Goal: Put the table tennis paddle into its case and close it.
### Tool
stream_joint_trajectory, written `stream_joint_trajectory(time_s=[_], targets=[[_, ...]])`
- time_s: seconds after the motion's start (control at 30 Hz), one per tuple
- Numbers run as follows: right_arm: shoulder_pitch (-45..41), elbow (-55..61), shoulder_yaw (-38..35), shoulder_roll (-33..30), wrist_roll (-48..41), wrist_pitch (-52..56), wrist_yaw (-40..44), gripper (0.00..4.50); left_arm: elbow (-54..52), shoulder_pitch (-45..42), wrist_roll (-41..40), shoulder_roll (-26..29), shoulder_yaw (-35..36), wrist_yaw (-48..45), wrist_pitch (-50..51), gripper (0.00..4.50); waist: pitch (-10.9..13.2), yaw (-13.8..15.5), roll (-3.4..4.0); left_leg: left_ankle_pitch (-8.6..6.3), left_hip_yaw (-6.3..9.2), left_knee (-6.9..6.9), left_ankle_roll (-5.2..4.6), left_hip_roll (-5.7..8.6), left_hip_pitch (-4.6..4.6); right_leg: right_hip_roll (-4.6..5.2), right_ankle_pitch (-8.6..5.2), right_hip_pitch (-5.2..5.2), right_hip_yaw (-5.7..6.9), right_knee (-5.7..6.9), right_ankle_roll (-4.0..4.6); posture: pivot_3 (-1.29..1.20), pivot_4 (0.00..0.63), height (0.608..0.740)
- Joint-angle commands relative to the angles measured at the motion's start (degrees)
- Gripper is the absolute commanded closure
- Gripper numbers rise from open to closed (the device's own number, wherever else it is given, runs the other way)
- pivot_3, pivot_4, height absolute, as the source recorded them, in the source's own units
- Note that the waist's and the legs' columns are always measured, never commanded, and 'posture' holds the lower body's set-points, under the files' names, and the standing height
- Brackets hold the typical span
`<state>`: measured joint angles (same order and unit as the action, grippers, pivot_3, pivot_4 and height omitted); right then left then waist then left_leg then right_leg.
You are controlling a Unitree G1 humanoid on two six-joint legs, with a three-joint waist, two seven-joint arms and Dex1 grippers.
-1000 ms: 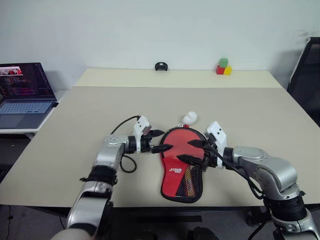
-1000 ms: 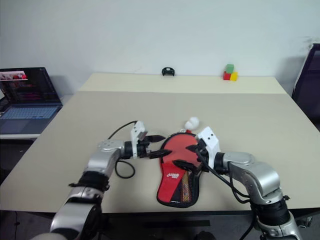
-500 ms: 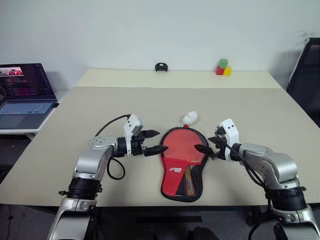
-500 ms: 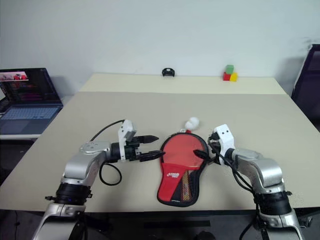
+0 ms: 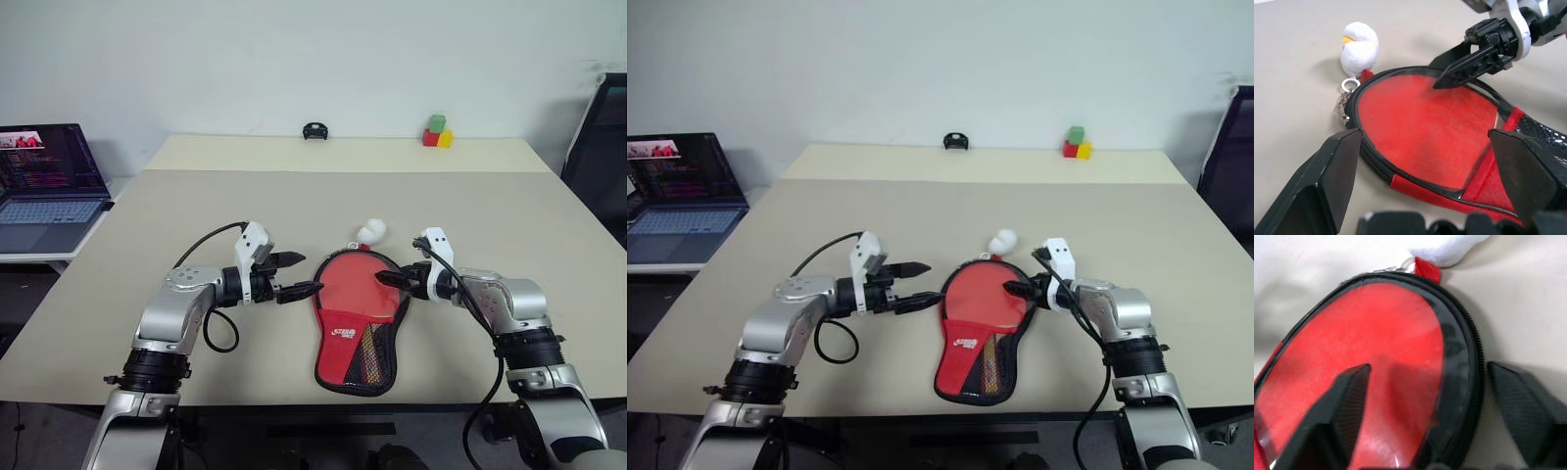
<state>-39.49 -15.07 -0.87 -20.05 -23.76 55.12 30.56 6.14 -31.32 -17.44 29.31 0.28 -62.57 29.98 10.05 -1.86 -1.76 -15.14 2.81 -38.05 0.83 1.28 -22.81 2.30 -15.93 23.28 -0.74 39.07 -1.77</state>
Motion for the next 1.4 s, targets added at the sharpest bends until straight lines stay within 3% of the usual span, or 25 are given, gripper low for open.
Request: stream_joint_trajectory(time_s=[0.03, 0.17, 0.3, 0.6, 1.0, 1.1, 1.4], targets=[[-1.65, -0.46, 1.04, 1.09, -0.47, -0.85, 2.63, 1.99, -3.33, 0.44, -1.53, 1.10, 0.12, 0.24, -0.12, 0.00, 0.00, -0.08, 0.00, 0.00, 0.00, 0.00, 0.00, 0.00, 0.00, 0.00, 0.00, 0.00, -0.01, 0.00, 0.00, 0.00, 0.150, 0.740], [-1.32, -0.06, 1.35, 1.60, -1.05, 0.50, 3.49, 3.39, -4.59, 1.58, -2.07, 1.67, -0.10, 0.47, 0.24, 0.00, -0.01, -0.20, 0.01, 0.00, -0.02, 0.03, 0.00, -0.02, 0.00, 0.00, 0.00, 0.03, -0.04, 0.00, 0.00, 0.00, 0.150, 0.740], [-0.13, 2.21, 1.07, 1.64, -2.02, 2.70, 4.12, 4.46, -5.73, 2.60, -2.39, 2.12, -0.28, 0.21, 0.81, 0.00, -0.01, -0.41, 0.02, 0.00, -0.03, 0.05, 0.00, -0.04, 0.02, -0.01, 0.00, 0.03, -0.06, 0.01, 0.00, 0.00, 0.150, 0.740], [5.44, 13.06, 2.94, 0.84, -4.60, 8.85, 5.12, 4.46, -6.69, 3.70, -3.14, 2.97, -1.12, -0.30, 1.33, 0.00, -0.01, -0.38, 0.02, -0.01, -0.02, 0.08, 0.00, -0.04, 0.00, -0.01, 0.00, 0.04, -0.06, -0.04, 0.00, 0.00, 0.150, 0.740], [5.06, 9.70, 0.99, 1.63, -1.98, 7.53, 0.68, 4.46, -6.48, 3.61, -3.45, 3.02, -1.79, 0.22, 1.14, 0.00, -0.02, -0.37, 0.03, -0.01, -0.02, 0.07, 0.00, -0.04, 0.04, -0.01, 0.00, 0.02, -0.06, 0.00, 0.01, 0.00, 0.150, 0.740], [4.93, 9.25, 0.63, 1.50, -1.87, 7.26, 0.21, 3.73, -6.61, 3.72, -3.63, 3.10, -1.91, 0.46, 1.10, 0.00, -0.02, -0.35, 0.02, -0.01, -0.02, 0.07, 0.00, -0.04, 0.12, -0.01, 0.02, -0.04, -0.06, 0.02, 0.04, 0.00, 0.150, 0.740], [4.93, 10.98, -3.89, 0.50, -3.85, 7.44, -1.22, 0.70, -6.72, 3.80, -3.85, 2.71, -2.48, 0.71, 0.80, 0.00, -0.02, 0.08, 0.03, 0.00, -0.01, 0.03, 0.00, -0.03, 0.11, -0.01, 0.06, -0.06, -0.03, 0.03, 0.06, 0.00, 0.150, 0.740]])
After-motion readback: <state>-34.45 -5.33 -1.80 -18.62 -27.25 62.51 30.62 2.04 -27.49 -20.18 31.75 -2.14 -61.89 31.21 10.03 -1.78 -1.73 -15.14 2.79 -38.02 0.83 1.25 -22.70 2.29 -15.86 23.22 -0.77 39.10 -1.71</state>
